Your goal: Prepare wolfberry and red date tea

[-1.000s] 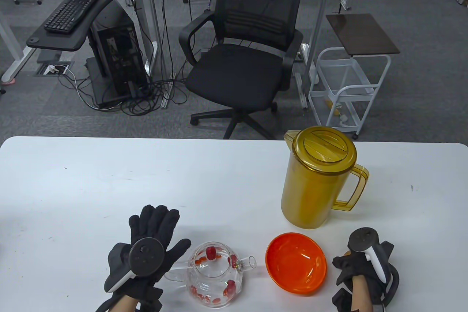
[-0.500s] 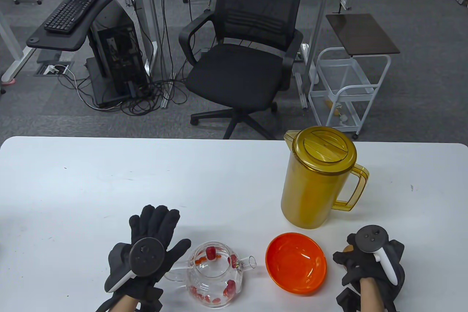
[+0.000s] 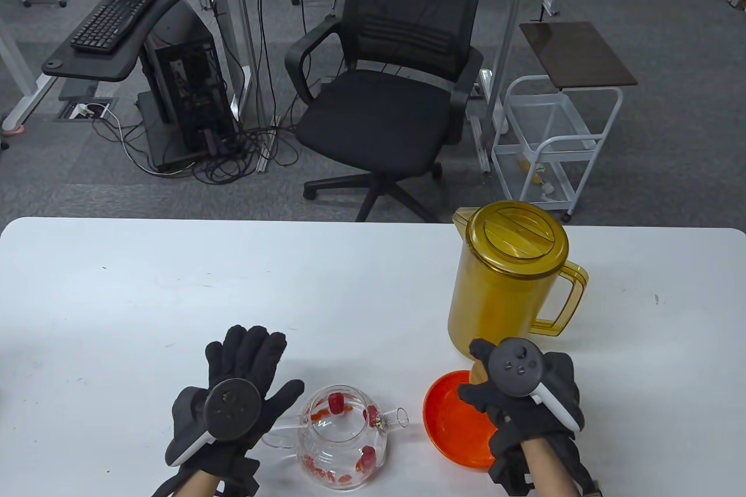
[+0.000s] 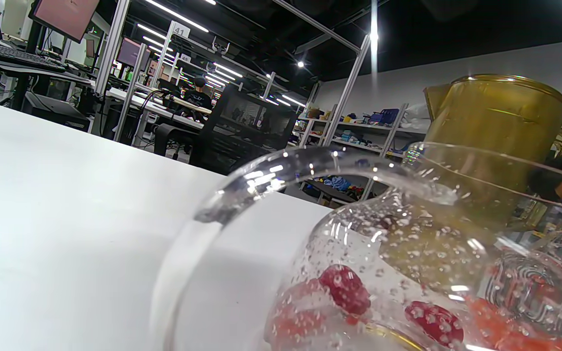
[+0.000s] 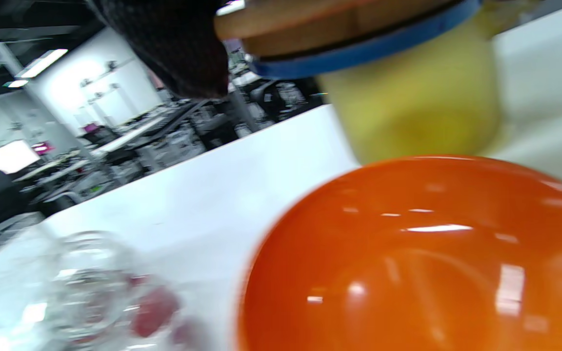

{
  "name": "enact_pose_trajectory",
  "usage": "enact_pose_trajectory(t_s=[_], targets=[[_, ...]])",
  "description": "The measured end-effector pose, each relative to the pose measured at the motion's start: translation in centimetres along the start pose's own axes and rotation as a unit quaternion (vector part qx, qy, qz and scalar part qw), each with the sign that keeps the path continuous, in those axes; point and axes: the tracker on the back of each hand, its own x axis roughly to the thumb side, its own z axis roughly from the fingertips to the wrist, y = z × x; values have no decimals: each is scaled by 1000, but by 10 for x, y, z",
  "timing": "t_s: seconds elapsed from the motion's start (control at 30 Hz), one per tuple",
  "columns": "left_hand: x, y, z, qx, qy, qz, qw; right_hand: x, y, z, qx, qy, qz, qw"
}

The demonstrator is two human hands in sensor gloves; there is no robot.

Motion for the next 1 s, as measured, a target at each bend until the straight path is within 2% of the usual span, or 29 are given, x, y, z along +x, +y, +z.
enact_pose_trajectory(t_s=[0.23, 0.43, 0.73, 1.0], targets=[[0, 0, 0, 1, -1, 1, 1000, 79, 12, -1, 24, -130, 10, 991], [0, 1, 0, 4, -1, 2, 1000, 124, 33, -7, 51, -198, -9, 979], [-1, 2, 1, 3, 3, 4, 1000, 150, 76, -11, 88, -249, 12, 964], [-3, 2, 1, 2, 6, 9, 1000, 149, 93, -11, 96, -259, 19, 961]])
